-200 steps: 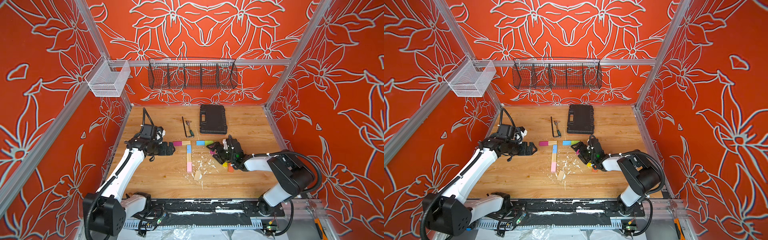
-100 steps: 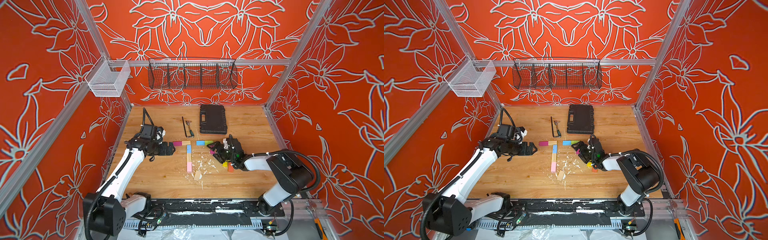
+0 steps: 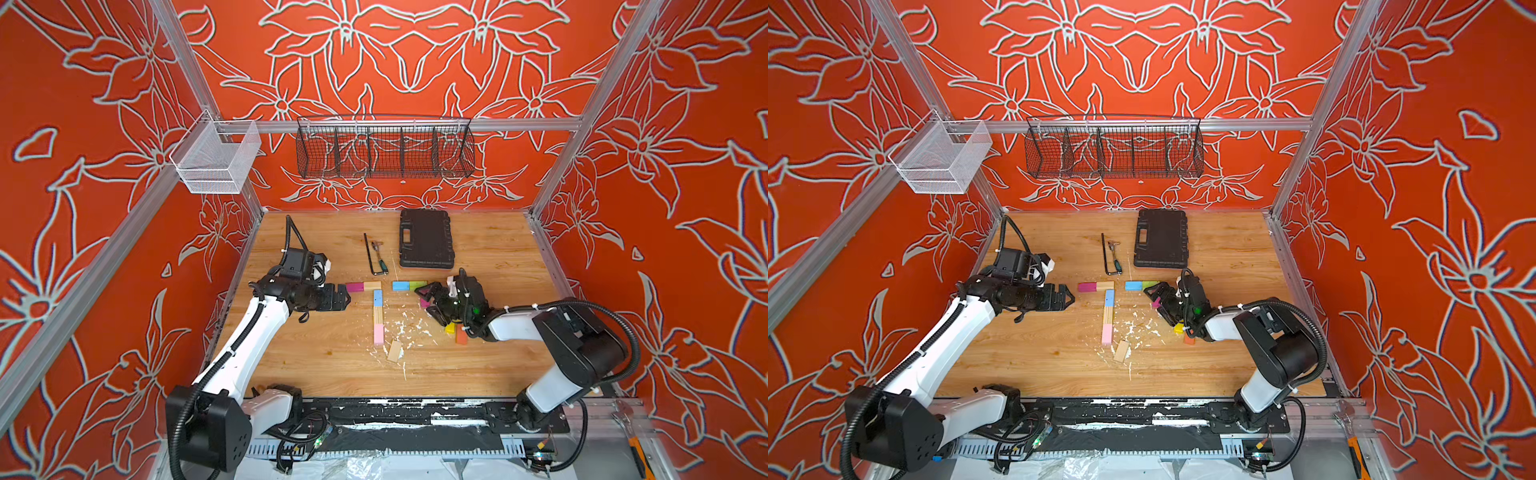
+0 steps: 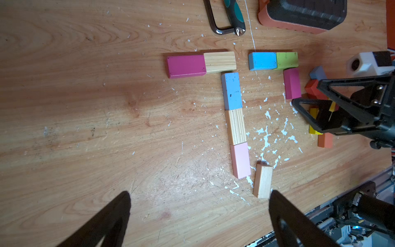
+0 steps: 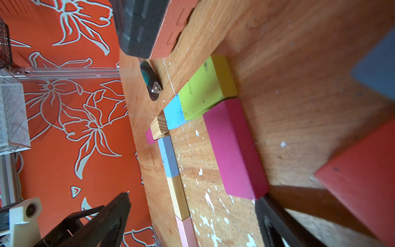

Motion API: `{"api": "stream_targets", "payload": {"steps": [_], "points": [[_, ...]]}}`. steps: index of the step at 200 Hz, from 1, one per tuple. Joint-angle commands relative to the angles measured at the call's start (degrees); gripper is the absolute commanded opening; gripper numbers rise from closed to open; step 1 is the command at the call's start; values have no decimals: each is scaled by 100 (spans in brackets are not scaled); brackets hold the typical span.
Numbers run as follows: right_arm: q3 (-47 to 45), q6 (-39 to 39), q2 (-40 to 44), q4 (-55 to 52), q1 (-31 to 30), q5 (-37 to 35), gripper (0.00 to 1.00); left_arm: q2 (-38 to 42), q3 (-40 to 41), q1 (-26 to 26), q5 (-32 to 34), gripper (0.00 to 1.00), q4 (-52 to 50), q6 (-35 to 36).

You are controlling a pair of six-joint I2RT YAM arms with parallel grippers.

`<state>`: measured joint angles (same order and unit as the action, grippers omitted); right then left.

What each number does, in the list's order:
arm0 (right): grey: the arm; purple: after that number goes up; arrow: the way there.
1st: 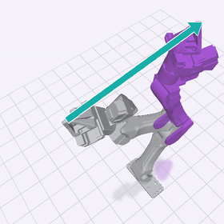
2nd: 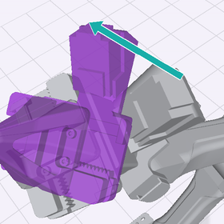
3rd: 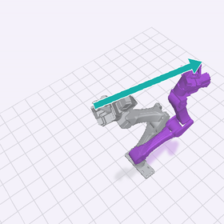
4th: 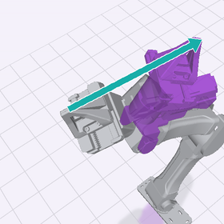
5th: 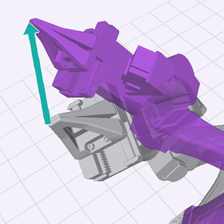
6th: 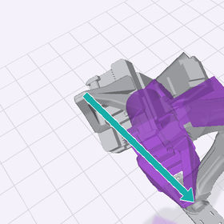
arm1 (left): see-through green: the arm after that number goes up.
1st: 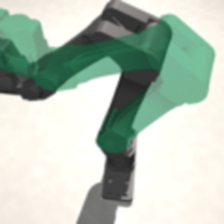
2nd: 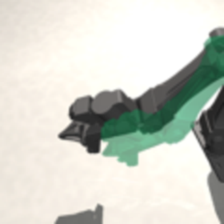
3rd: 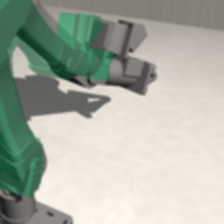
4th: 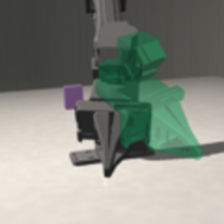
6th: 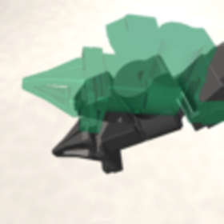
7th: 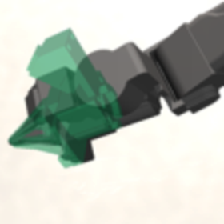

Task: Assemble the number 7 with building blocks
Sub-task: Assemble the building block at the center of the board.

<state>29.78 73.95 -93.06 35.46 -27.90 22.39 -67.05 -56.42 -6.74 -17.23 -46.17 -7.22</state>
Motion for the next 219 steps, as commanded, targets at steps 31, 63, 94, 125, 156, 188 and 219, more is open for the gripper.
{"api": "stream_targets", "payload": {"steps": [31, 63, 94, 125, 156, 188, 219], "points": [[-298, -4, -188, -558, 65, -193, 95, -58, 79, 42, -105, 98, 3, 116], [-272, -138, 245, -825, 52, -163, 94, -72, 89, 41, -179, 98, 18, 107], [111, -933, 1436, -2407, 13, -361, 94, -51, 107, -70, -447, 99, 2, 90], [728, -1877, 2823, -4484, 15, -843, 95, -51, -54, -1041, 37, 100, -302, -81], [1277, -2750, 3581, -5986, 18, -1055, 97, -100, -84, -2203, 660, 100, -483, -605], [1540, -3286, 3853, -6940, 48, -1345, 97, -299, -96, -3005, 1068, 100, -586, -1076], [1457, -3484, 3971, -6939, 101, -1322, 96, -934, -338, -3682, 1231, 96, -636, -1391]]}}
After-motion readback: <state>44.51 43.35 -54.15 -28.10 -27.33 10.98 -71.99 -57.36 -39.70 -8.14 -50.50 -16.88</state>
